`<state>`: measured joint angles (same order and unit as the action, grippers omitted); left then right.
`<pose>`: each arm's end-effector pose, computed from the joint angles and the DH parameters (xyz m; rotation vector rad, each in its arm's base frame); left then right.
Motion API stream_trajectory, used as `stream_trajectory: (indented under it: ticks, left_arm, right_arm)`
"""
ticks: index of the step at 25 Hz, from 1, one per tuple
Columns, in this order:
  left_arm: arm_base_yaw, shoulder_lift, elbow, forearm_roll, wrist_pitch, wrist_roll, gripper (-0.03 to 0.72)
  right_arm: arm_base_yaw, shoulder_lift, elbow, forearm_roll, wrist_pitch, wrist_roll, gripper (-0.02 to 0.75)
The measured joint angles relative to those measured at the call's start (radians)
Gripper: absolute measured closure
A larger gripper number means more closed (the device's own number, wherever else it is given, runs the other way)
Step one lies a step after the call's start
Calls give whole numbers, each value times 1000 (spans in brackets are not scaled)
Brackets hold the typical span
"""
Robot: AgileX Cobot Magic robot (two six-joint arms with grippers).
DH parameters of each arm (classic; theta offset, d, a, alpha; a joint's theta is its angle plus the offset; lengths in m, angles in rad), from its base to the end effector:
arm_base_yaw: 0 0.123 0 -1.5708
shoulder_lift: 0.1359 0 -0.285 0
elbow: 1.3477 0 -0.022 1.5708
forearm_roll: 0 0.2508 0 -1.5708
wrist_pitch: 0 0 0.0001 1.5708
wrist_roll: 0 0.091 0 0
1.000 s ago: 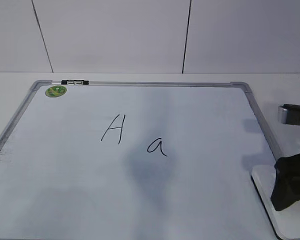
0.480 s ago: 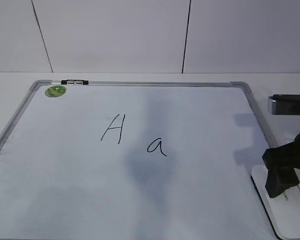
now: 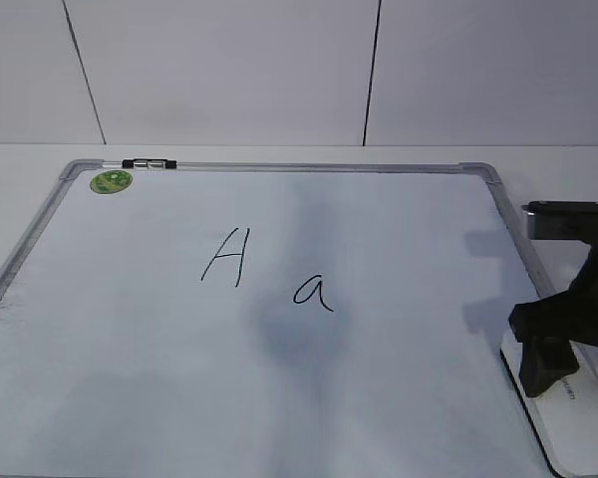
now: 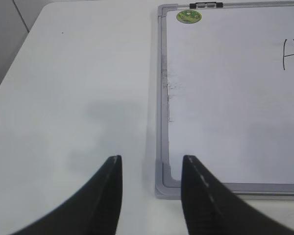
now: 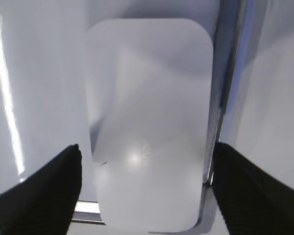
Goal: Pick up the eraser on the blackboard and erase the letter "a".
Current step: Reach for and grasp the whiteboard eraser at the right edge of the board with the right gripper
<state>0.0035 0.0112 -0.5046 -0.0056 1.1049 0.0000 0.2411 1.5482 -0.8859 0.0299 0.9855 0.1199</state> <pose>-0.0056 -0.0005 0.2751 -0.0033 2.0951 -0.0047 0.2476 0.0632 0.1973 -0.1643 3.1315 0.0414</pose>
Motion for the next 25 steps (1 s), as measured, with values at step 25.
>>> stream_trajectory:
  ticks: [25]
  left_arm:
    - [0, 0, 0, 0, 0, 0, 381]
  right_arm:
    - [0, 85, -6, -2, -52, 2, 147]
